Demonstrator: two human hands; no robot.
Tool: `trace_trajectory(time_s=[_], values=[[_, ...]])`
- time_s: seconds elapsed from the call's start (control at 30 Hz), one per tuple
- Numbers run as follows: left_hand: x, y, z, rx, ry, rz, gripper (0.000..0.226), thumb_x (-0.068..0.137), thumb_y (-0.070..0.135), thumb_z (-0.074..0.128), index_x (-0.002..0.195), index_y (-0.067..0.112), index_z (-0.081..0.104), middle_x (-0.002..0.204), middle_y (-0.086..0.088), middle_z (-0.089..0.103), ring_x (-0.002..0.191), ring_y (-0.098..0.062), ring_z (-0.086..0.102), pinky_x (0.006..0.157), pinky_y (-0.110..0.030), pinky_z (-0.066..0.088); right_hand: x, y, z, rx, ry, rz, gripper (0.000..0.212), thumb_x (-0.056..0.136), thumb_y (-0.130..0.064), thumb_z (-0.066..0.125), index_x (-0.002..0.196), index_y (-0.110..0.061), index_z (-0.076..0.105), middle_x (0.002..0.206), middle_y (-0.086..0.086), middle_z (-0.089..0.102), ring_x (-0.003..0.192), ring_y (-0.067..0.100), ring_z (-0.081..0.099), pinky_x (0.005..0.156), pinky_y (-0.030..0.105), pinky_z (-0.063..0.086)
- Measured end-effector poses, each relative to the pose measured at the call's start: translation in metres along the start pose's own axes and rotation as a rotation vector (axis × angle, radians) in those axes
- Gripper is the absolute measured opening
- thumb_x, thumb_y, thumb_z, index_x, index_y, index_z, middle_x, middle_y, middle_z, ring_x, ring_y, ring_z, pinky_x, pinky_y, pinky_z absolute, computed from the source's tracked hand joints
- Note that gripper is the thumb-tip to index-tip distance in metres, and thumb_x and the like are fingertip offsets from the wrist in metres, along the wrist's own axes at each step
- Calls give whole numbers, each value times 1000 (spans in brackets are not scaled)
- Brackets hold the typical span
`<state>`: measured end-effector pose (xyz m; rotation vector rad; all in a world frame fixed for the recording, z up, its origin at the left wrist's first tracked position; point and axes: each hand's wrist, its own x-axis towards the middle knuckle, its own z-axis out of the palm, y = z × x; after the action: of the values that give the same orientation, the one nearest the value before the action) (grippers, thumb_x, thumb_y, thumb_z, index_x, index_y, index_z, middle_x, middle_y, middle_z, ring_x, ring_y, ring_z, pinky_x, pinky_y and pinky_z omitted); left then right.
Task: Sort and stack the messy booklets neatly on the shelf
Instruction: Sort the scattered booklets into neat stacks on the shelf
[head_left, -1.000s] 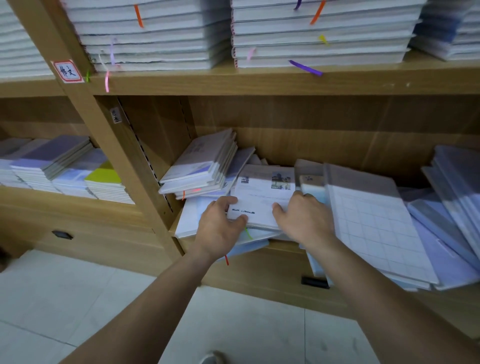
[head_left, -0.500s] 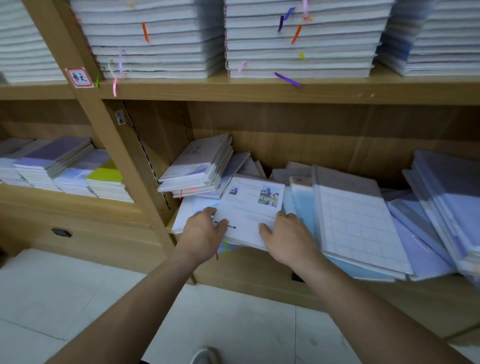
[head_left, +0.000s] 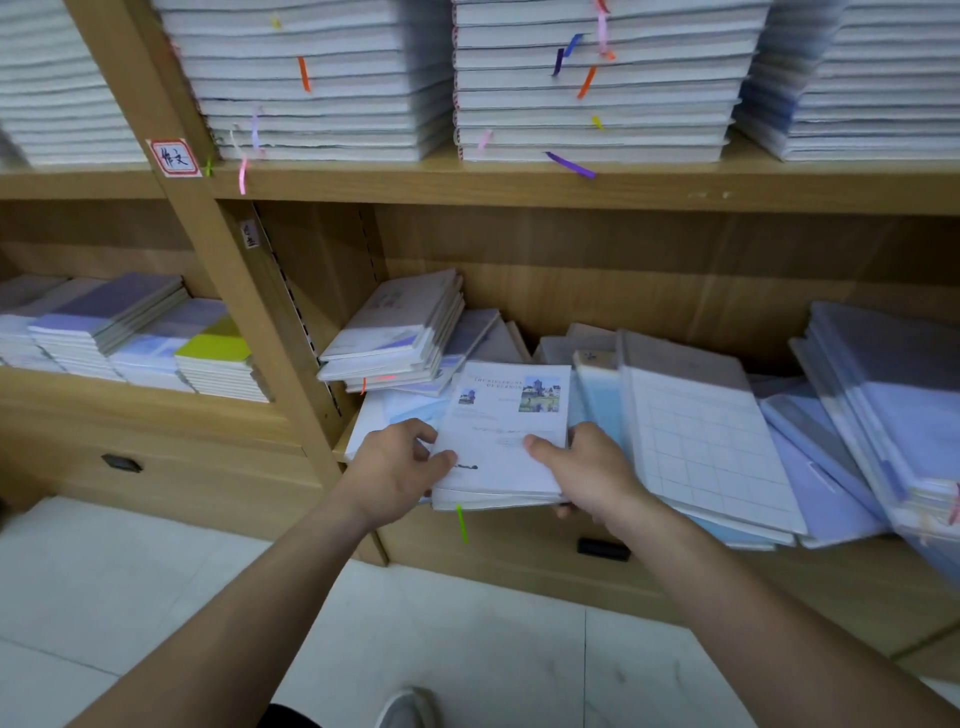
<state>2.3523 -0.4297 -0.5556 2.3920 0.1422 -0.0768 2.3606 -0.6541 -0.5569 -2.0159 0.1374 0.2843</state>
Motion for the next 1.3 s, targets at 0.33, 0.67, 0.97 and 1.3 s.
trace_trajectory(time_s=[0.33,0.67,0.97,1.3], values=[[-3,-4,3,97,-109,80,29,91,42,66,118,29,64,86,14,71,78,-1,63,55,-10,36,-6,4,-12,-66,-4,-106,25,103,-34,47,126,-24,49,104,0,67,48,21,66,42,25,49],[18,-7,-22,299,603,332,58,87,32,69,140,19,49,139,-5,48,125,-30,41,99,-42,42,-25,-8,-33,127,199,-289,26,100,-27,57,126,-33,59,100,-6,73,73,17,72,42,31,53],[55,-46,-22,291,330,249,76,91,40,65,155,20,30,162,-1,27,149,-25,20,119,-38,23,-4,-43,-15,346,296,-291,21,101,-26,58,121,-25,64,103,-4,75,78,20,73,49,37,57],[54,-62,-44,19,440,209,60,88,27,66,144,17,47,143,0,50,129,-18,49,102,-20,35,103,-136,77,297,188,-127,18,97,-26,58,103,-9,60,88,10,68,56,20,67,55,37,61]])
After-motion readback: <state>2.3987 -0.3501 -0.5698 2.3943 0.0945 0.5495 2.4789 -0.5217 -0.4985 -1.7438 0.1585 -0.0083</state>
